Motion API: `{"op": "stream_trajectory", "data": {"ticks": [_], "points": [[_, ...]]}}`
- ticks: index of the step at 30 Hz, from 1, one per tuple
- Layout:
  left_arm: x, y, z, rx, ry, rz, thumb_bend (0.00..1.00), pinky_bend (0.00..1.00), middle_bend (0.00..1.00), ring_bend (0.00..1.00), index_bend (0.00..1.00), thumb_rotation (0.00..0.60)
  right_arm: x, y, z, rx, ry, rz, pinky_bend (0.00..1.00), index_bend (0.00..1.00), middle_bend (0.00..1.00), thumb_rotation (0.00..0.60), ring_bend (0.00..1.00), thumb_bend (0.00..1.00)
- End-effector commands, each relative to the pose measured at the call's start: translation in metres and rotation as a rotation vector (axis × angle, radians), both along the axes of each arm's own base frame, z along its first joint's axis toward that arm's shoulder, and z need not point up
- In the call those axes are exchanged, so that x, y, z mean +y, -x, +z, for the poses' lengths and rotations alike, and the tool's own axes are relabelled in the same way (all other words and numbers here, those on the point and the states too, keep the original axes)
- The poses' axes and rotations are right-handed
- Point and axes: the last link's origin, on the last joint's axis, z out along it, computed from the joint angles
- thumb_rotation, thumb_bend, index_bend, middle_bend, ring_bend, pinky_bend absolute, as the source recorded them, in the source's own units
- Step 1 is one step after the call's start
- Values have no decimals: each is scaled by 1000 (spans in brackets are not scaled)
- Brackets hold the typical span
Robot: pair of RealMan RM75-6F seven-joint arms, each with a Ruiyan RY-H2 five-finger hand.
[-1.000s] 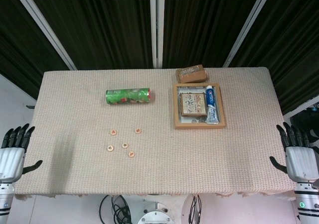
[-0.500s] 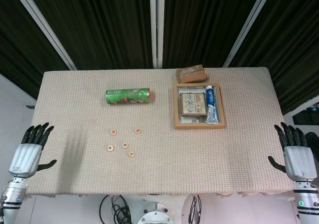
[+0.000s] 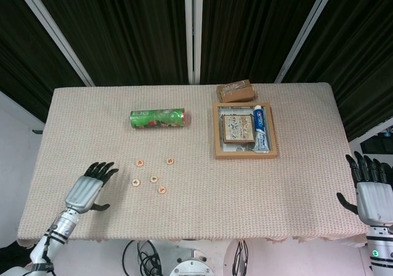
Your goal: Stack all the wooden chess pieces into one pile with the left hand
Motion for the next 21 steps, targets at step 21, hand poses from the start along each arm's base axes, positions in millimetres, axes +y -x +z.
{"op": "stream_trajectory", "data": {"ticks": [21], "points": [[46, -30, -53, -109, 91, 36, 205, 27, 58, 0, 305, 600, 4, 1, -7, 4, -35, -8, 0, 0, 0, 600, 0, 142]]}}
